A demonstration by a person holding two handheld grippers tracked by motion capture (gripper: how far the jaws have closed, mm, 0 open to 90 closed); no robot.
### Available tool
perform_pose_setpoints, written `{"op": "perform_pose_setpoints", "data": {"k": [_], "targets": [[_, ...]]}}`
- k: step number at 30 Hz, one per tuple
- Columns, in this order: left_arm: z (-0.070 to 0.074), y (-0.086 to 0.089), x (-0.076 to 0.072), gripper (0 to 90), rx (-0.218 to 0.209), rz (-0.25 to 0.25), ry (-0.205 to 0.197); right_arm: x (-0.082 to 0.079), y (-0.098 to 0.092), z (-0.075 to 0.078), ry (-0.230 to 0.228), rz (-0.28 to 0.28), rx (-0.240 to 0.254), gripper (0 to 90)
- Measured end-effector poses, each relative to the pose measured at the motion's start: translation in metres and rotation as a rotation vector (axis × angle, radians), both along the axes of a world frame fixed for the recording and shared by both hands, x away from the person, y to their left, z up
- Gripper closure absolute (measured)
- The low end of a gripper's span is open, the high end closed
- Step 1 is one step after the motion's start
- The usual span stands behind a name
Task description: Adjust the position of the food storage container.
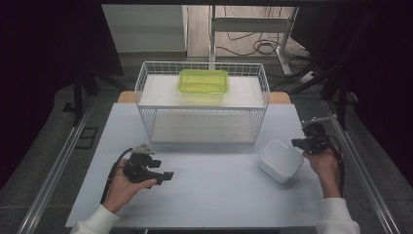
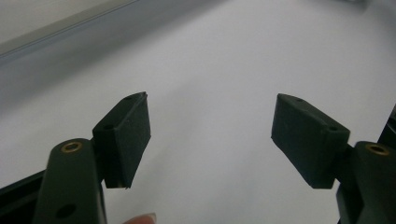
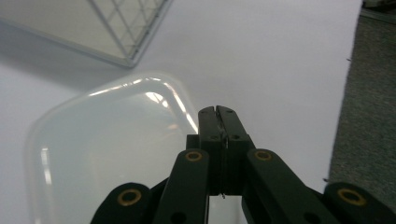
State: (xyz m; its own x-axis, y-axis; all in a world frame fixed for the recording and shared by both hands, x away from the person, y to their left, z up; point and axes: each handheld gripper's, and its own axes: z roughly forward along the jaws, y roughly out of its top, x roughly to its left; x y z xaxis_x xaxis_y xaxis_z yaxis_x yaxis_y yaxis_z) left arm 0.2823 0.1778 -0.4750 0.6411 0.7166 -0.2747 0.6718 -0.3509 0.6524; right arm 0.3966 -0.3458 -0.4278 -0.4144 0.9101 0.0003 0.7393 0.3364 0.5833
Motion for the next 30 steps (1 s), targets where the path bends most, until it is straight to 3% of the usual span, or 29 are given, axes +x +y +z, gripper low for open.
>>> {"op": "perform_pose_setpoints", "data": {"k": [12, 21, 30], "targets": [[-0.002, -0.001, 0.001, 28.0, -0.007, 0.0, 0.008, 0.011, -0.008, -0.021, 0.043, 0.013, -0.037, 89.1], [-0.002, -0.001, 0.0, 28.1, -0.005, -0.004, 0.006, 0.005, 0.007, -0.023, 0.073, 0.046, -0.059, 89.2], [-0.002, -0.001, 0.0, 28.2, -0.008, -0.007, 0.008, -0.005, 0.028, -0.024, 0.086, 0.094, -0.037, 89.2]]}}
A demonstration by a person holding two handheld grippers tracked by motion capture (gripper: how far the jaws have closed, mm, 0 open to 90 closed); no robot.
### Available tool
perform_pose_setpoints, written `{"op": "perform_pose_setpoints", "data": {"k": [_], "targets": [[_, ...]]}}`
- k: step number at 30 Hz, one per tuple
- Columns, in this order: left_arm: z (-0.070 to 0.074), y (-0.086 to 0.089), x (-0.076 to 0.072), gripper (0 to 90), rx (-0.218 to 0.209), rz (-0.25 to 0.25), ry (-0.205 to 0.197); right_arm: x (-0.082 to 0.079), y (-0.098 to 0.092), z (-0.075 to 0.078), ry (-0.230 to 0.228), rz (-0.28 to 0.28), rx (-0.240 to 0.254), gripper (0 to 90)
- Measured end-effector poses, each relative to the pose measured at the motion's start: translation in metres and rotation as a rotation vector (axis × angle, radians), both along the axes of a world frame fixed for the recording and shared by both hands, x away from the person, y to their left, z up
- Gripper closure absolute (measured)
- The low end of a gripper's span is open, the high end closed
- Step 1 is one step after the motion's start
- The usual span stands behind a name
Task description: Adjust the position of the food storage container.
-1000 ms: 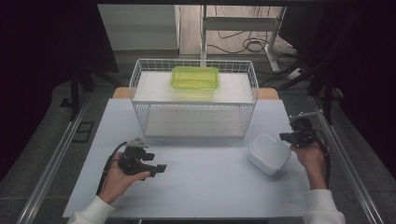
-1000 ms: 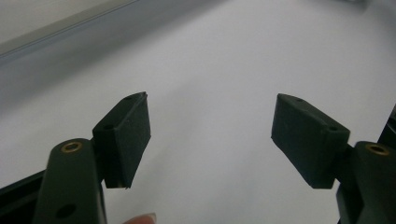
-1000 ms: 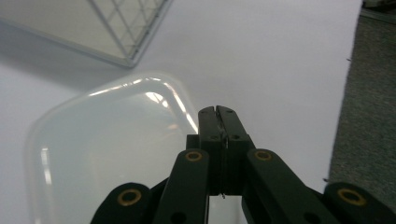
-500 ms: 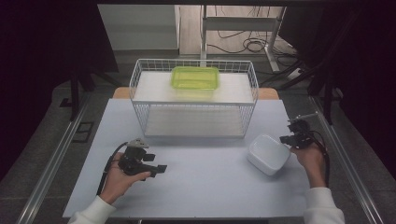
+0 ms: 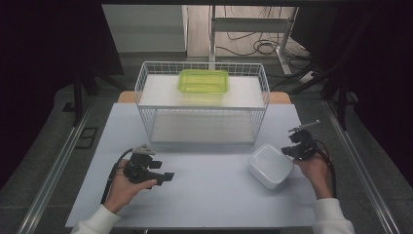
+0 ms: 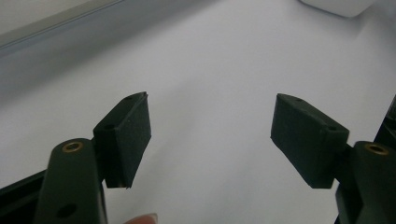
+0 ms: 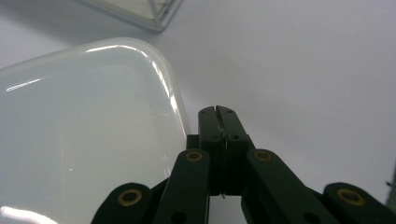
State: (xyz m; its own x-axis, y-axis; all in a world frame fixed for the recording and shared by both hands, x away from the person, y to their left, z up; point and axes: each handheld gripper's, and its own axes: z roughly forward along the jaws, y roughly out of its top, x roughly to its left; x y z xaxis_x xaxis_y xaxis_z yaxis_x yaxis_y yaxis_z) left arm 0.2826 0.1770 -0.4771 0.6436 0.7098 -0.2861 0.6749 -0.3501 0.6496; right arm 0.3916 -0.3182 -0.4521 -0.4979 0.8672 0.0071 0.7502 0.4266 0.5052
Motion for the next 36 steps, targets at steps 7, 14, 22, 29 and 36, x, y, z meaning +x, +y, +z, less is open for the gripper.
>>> {"op": "perform_pose_setpoints", "data": {"k": [7, 14, 22, 29, 36], "targets": [[0.0, -0.001, 0.0, 28.4, 0.004, -0.006, 0.003, -0.003, 0.017, -0.002, 0.011, 0.037, 0.019, 89.2], [-0.001, -0.002, 0.0, 28.4, 0.006, -0.007, 0.001, -0.007, 0.036, -0.003, 0.014, 0.069, 0.026, 89.2], [0.0, -0.001, 0.0, 28.3, 0.005, -0.008, -0.001, -0.014, 0.066, -0.005, 0.022, 0.137, 0.029, 89.3], [0.0, -0.002, 0.0, 28.3, 0.006, -0.011, 0.0, -0.018, 0.084, -0.007, 0.025, 0.173, 0.046, 89.2], [-0.002, -0.004, 0.0, 28.3, 0.013, -0.017, 0.004, -0.023, 0.103, -0.01, 0.024, 0.205, 0.055, 89.3]]}}
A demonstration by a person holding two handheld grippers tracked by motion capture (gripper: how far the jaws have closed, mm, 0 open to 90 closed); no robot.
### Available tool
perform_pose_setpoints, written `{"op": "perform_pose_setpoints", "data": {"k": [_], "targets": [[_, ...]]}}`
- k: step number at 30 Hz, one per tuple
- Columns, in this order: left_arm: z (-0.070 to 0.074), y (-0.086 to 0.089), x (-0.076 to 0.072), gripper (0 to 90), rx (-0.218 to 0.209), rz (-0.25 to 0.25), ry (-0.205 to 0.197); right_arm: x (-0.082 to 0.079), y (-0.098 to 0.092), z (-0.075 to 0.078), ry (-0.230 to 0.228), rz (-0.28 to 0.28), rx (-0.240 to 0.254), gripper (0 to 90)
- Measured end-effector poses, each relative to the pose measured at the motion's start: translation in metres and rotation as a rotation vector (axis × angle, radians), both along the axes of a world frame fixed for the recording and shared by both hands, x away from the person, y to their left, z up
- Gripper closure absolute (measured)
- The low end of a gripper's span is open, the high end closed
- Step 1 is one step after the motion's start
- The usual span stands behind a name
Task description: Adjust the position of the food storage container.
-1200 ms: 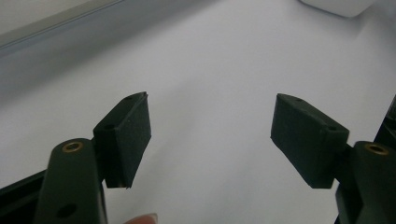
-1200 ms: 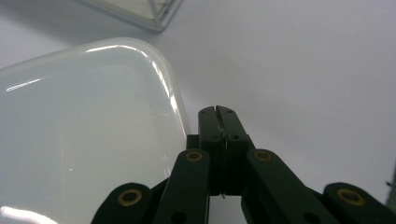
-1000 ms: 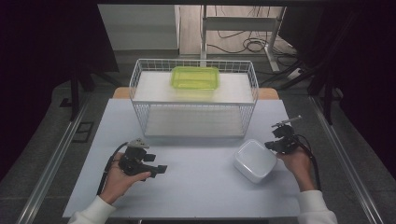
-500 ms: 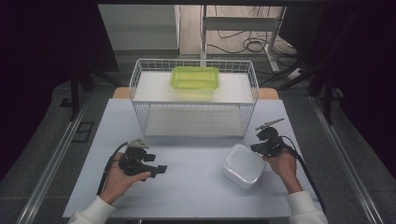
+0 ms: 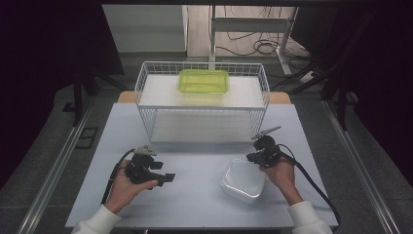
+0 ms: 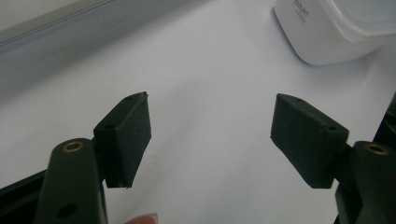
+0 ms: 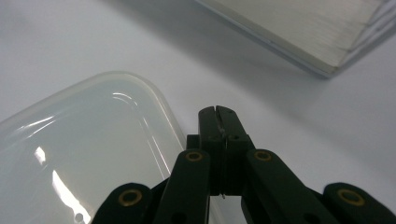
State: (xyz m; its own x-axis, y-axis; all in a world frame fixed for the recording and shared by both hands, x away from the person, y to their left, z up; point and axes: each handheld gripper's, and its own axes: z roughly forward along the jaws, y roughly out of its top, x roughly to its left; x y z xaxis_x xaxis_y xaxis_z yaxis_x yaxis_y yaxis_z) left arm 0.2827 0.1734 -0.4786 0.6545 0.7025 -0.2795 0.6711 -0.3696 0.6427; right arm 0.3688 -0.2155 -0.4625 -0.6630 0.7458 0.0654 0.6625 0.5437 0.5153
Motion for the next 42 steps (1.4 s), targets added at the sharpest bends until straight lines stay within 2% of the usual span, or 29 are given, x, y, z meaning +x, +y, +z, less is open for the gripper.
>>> {"op": "perform_pose_setpoints", "data": {"k": [5, 8, 15, 19, 23, 31, 37, 42], "targets": [[0.0, 0.0, 0.0, 28.3, 0.002, -0.001, -0.001, -0.004, 0.015, -0.009, 0.033, 0.045, -0.005, 89.3], [0.001, 0.001, 0.0, 28.3, -0.001, 0.0, -0.003, -0.003, 0.015, -0.012, 0.036, 0.045, -0.013, 89.3], [0.001, 0.001, -0.001, 28.2, -0.002, 0.002, -0.004, -0.004, 0.006, -0.002, 0.005, 0.024, -0.006, 89.3], [0.002, 0.002, -0.001, 28.2, -0.011, 0.007, -0.006, -0.01, -0.006, 0.014, -0.034, 0.007, 0.001, 89.3], [0.003, 0.003, -0.002, 28.2, -0.013, 0.012, -0.007, -0.025, -0.018, 0.029, -0.07, 0.011, 0.021, 89.2], [0.003, 0.002, -0.002, 28.2, -0.014, 0.007, -0.008, -0.065, -0.035, 0.048, -0.083, 0.038, 0.065, 89.3], [0.002, 0.001, -0.002, 28.1, -0.007, 0.002, -0.006, -0.092, -0.033, 0.041, -0.05, 0.081, 0.045, 89.2], [0.002, 0.001, -0.002, 28.1, -0.009, 0.003, -0.008, -0.106, -0.044, 0.027, -0.012, 0.042, 0.03, 89.2]]}}
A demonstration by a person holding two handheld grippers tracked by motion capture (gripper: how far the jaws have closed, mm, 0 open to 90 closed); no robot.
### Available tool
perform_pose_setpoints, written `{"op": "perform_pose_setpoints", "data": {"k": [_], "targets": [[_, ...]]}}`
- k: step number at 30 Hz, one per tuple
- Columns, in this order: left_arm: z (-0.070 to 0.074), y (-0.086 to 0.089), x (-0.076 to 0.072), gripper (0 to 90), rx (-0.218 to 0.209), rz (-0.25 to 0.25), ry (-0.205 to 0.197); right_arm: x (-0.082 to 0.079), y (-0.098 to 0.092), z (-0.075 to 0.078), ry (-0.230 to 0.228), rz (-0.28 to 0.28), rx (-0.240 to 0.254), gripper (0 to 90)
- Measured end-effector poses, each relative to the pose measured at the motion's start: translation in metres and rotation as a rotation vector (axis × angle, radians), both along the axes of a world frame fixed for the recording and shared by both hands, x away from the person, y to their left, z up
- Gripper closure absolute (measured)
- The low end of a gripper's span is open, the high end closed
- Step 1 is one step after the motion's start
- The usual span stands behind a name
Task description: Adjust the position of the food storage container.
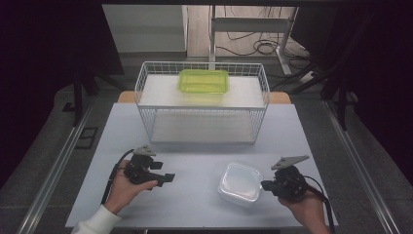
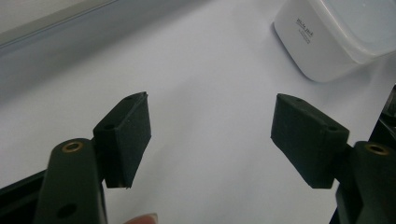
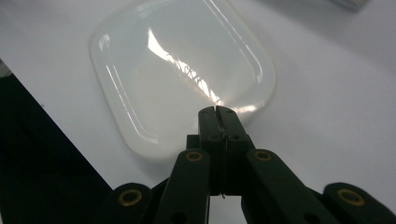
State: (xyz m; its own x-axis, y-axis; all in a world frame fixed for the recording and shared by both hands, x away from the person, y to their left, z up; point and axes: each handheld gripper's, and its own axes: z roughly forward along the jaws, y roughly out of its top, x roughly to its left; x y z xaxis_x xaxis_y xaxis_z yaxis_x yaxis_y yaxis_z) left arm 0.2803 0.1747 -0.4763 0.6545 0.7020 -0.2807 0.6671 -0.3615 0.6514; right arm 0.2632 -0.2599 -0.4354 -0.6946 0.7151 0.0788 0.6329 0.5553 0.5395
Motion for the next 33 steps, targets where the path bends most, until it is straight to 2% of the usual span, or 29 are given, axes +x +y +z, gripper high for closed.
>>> {"op": "perform_pose_setpoints", "data": {"k": [5, 10, 24, 33], "targets": [[0.0, 0.0, 0.0, 28.1, -0.001, 0.002, 0.0, -0.004, -0.013, -0.012, 0.026, -0.033, -0.024, 89.2], [-0.001, -0.002, 0.0, 28.0, 0.004, -0.003, 0.003, 0.0, -0.012, -0.02, 0.043, -0.036, -0.043, 89.2], [-0.002, -0.003, 0.0, 27.8, 0.005, -0.003, 0.007, 0.017, 0.007, -0.029, 0.059, -0.032, -0.092, 89.3], [-0.002, -0.002, 0.0, 27.8, 0.002, 0.0, 0.006, 0.024, 0.028, -0.029, 0.05, 0.008, -0.102, 89.3]]}}
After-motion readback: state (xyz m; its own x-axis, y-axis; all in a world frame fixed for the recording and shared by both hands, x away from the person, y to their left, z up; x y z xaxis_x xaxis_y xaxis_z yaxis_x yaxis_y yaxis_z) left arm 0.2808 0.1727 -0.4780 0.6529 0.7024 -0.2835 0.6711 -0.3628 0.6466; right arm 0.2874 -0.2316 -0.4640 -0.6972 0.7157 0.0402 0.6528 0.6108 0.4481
